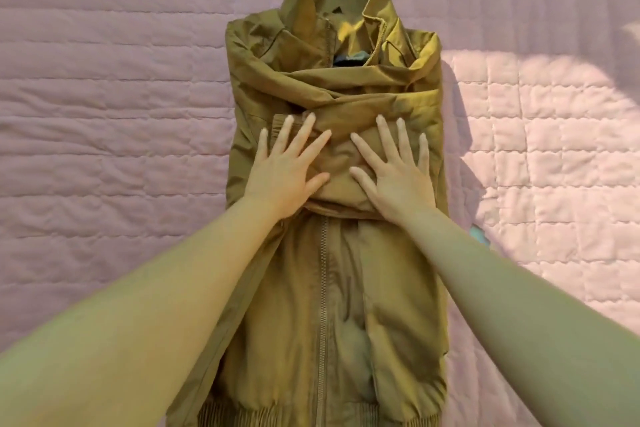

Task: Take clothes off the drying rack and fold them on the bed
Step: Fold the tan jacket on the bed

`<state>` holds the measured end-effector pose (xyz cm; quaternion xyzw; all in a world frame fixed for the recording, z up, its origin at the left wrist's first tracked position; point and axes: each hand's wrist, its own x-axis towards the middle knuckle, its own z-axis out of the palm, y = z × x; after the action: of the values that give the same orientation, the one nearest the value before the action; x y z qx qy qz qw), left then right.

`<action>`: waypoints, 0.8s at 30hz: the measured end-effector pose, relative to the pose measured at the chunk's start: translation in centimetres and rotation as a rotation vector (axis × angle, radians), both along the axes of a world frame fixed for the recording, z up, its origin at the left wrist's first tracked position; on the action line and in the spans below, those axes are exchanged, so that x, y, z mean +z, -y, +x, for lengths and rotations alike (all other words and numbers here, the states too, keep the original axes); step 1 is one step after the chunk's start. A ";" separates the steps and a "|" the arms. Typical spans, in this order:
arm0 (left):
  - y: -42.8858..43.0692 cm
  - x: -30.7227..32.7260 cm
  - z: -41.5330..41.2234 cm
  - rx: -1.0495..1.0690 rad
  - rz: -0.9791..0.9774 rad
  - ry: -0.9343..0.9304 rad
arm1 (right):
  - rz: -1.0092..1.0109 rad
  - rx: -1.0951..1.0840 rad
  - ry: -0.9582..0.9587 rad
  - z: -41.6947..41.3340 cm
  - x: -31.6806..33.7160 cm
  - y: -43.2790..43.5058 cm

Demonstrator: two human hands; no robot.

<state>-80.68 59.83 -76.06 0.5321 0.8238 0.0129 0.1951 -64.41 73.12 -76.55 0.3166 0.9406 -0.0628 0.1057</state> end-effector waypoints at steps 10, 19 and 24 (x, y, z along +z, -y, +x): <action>4.0 -1.2 -0.5 0.173 -0.084 0.116 | -0.064 -0.148 0.186 0.9 -0.2 -0.3; 15.5 1.6 6.6 0.549 0.098 0.153 | -0.221 0.106 -0.115 2.9 1.0 14.0; 20.9 2.2 9.1 0.652 0.047 0.165 | -0.387 0.109 0.054 3.8 -0.1 20.8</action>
<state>-71.57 38.95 -73.83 0.2419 0.9316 0.1367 0.2343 -60.61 52.28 -76.66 0.2406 0.9235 -0.2280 0.1928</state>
